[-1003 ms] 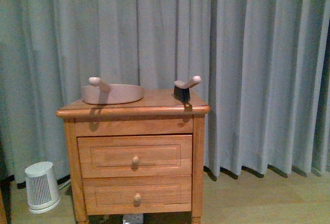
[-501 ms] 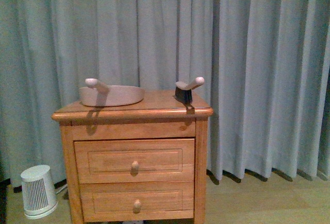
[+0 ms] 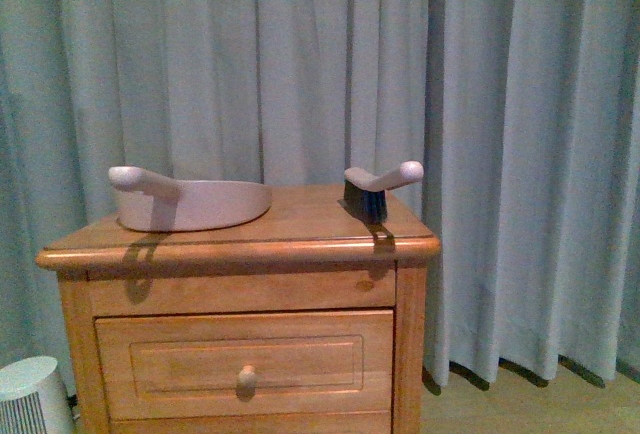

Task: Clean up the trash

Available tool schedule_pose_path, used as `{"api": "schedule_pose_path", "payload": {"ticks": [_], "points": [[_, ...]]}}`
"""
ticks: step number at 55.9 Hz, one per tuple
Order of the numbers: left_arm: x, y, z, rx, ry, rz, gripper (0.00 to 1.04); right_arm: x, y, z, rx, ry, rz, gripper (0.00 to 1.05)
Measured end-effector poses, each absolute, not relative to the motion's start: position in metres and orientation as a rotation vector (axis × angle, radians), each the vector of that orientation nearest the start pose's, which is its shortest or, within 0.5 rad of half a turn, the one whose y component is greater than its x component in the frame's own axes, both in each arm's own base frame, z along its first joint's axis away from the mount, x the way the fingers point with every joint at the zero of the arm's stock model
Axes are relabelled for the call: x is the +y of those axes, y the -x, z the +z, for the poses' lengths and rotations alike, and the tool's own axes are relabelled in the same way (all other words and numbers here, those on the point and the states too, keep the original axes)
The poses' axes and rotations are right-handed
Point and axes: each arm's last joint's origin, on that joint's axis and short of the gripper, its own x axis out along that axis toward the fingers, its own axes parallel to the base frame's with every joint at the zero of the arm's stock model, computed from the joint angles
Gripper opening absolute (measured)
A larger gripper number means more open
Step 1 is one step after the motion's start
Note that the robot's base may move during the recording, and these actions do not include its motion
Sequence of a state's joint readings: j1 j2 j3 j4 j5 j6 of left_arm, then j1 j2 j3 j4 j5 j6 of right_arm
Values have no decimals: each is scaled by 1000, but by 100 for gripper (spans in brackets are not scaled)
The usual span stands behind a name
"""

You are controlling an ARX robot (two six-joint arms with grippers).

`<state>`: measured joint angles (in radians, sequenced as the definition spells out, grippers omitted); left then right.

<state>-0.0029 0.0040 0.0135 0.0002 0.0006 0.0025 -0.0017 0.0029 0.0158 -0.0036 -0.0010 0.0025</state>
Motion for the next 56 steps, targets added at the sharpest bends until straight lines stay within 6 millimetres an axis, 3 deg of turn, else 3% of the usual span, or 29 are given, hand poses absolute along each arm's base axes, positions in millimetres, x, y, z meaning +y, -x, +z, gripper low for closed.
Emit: {"api": "schedule_pose_path", "payload": {"ticks": [56], "points": [[0,-97,168,-9,-2,-3,97,0,-97,168,-9,-2,-1,97]]}}
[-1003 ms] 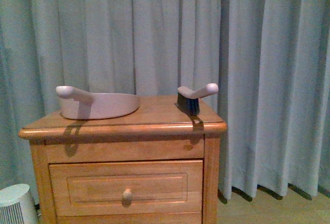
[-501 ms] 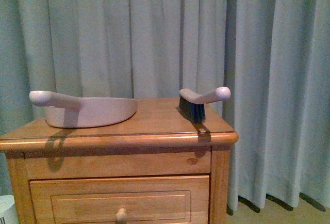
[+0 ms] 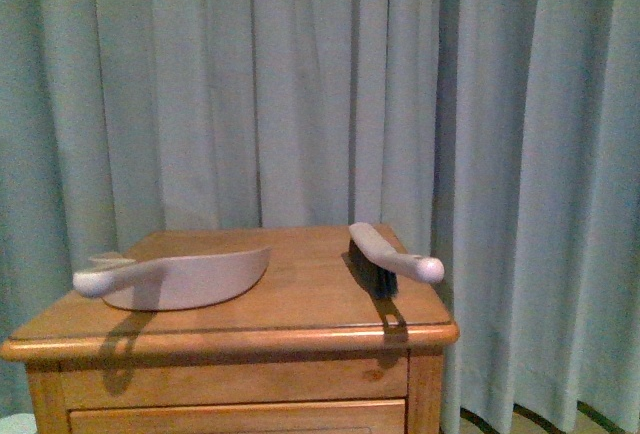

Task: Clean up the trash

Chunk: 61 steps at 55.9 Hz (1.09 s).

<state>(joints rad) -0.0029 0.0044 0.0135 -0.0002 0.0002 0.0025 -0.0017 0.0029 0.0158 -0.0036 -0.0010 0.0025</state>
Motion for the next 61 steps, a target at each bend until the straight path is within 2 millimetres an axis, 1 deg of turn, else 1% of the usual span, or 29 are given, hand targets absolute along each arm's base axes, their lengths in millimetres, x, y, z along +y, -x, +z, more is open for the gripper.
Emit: {"api": "schedule_pose_path", "payload": {"ticks": [25,29,31,33,36,38,45,51,53,54,56,61], "points": [[0,-97,168,-9,-2,-3,97,0,-97,168,-9,-3,-1,97],[-1,-101,162,133,46,147,97,0,-97,168,-9,-2,-1,97],[-3,-105,161,166,46,140,97,0,-97,168,-9,-2,-1,97],[-3,-111,165,182,40,136,97,0,-97,168,-9,-2,-1,97],[-4,-118,173,181,22,129,97,0,-97,168,-9,-3,-1,97],[-5,-125,182,174,4,119,97,0,-97,168,-9,-2,-1,97],[-7,-157,216,181,-83,99,97,0,-97,168,-9,-2,-1,97],[-10,-194,247,209,-175,89,97,0,-97,168,-9,-2,-1,97],[-13,-213,265,215,-215,82,97,0,-97,168,-9,-2,-1,97],[-14,-219,270,214,-233,78,97,0,-97,168,-9,-2,-1,97],[-20,-236,288,204,-275,62,97,0,-97,168,-9,-2,-1,97],[-38,-268,314,211,-354,33,97,0,-97,168,-9,-2,-1,97]]}}
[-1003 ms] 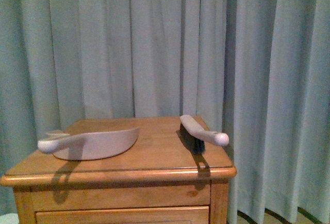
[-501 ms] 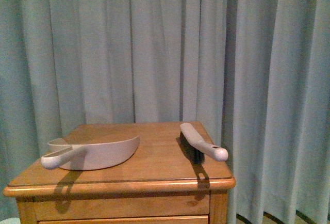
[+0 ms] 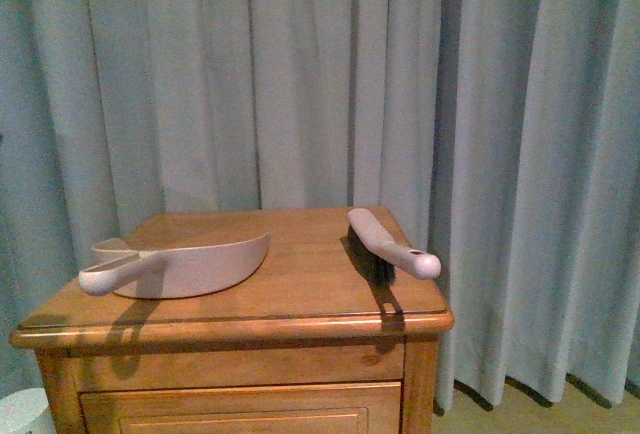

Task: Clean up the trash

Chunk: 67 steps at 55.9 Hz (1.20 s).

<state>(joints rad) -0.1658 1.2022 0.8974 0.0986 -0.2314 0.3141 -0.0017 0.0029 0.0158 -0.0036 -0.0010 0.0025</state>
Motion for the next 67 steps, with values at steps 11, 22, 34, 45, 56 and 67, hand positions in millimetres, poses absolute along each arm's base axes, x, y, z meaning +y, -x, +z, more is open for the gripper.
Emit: {"api": "schedule_pose_path", "payload": {"ticks": [11,22,34,45,56,67], "points": [[-70,-321,318,289,-466,0,97,0,-97,168,-9,-2,-1,97],[-85,-358,306,442,-494,-32,97,0,-97,168,-9,-2,-1,97],[-90,-390,297,592,-362,-40,97,0,-97,168,-9,-2,-1,97],[-87,-410,278,698,-259,0,97,0,-97,168,-9,-2,-1,97],[-78,-418,259,752,-231,40,97,0,-97,168,-9,-2,-1,97],[-83,-418,250,787,-226,21,97,0,-97,168,-9,-2,-1,97]]}}
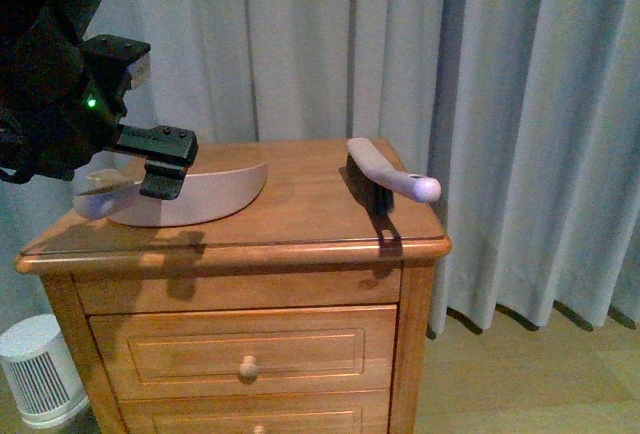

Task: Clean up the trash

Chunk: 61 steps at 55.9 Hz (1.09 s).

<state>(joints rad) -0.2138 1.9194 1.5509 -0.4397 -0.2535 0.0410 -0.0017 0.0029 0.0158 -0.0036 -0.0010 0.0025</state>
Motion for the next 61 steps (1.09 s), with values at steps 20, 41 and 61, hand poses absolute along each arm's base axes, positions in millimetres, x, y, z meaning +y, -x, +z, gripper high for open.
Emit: {"api": "schedule_pose_path", "payload": {"ticks": [20,41,61], "points": [[-87,-418,242,808,-199,10,97,0,-97,168,-9,-2,-1,97],[-87,-424,227,830,-201,13,97,0,-97,168,-9,-2,-1,97],[-83,-427,229,802,-224,30,93,0,-97,168,-9,-2,-1,97]]}}
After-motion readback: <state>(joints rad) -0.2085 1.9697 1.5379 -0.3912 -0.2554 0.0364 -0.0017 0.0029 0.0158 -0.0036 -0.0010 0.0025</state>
